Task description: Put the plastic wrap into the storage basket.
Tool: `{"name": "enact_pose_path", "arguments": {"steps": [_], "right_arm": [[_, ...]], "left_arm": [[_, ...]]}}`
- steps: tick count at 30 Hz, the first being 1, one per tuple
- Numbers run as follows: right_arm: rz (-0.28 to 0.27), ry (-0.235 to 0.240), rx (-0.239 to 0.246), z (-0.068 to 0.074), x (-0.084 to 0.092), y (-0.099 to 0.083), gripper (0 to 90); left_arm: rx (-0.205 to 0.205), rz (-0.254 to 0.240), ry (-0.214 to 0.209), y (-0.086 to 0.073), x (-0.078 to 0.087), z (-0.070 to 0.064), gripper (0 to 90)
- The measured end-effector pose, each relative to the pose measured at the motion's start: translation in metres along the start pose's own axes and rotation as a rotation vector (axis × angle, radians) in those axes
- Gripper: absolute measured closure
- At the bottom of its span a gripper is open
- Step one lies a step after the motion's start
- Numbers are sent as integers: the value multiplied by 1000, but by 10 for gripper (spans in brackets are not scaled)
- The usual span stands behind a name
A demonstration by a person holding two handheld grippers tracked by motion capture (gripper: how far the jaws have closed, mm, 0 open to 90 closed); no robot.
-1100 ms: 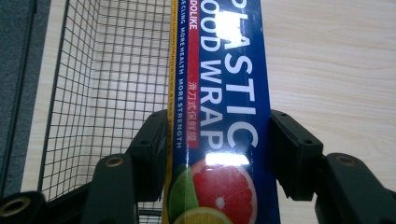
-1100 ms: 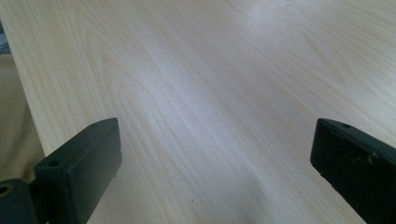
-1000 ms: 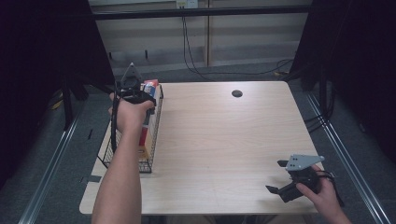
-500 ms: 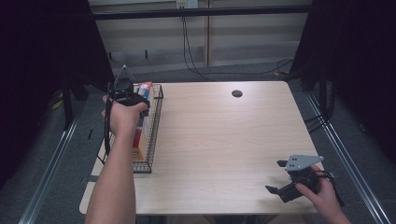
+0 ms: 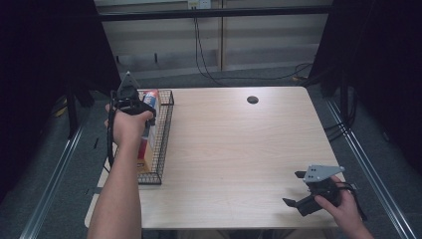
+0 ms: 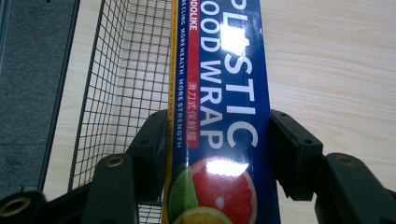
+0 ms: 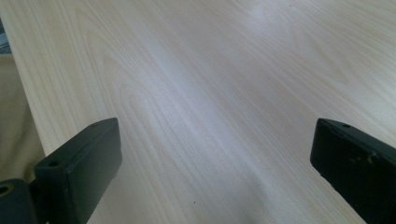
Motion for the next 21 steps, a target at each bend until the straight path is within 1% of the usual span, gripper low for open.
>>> {"name": "enact_pose_path", "arguments": {"steps": [1,2,7,8,10,11,12,13,15,16,17,20,21], "right_arm": [[1,-1,-2,0,0,0,17],[1,0,3,0,0,0,17],[0,-2,0,0,0,0,18],[-1,-9,3,-1,1,0,17],[-1,-10,2,-1,1,0,17],[-1,-10,2,-1,0,0,17],[0,-2,0,0,0,0,17],[0,-4,0,0,0,0,18],[-1,-3,1,0,0,0,17],[-2,-13,2,0,0,0,18],[-2,-7,-1,0,0,0,18],[-2,-8,-2,0,1,0,18],[-1,-9,-1,0,1,0,18]], "left_arm": [[6,0,1,0,-1,0,443],[0,1,3,-1,-1,2,442],[14,0,2,-2,-6,4,442],[4,-1,-2,-3,-7,6,443],[17,3,-1,-4,-9,7,442],[14,6,-1,-4,-10,8,442],[21,7,3,-5,-11,8,443],[25,8,1,-6,-12,9,442],[18,10,3,-6,-14,10,443],[22,13,5,-7,-15,11,442],[12,17,3,-8,-16,12,442],[12,19,4,-9,-19,13,442],[18,21,5,-9,-20,13,442]]}}
Point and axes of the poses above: each handheld gripper's, and its own axes: x roughly backward along the jaws, y roughly out of its top, z roughly to its left, the point moved 5 cm from there along -x, roughly forward along the jaws, and after that the axes turned 10 degrees about y, right-handed, at the moved point
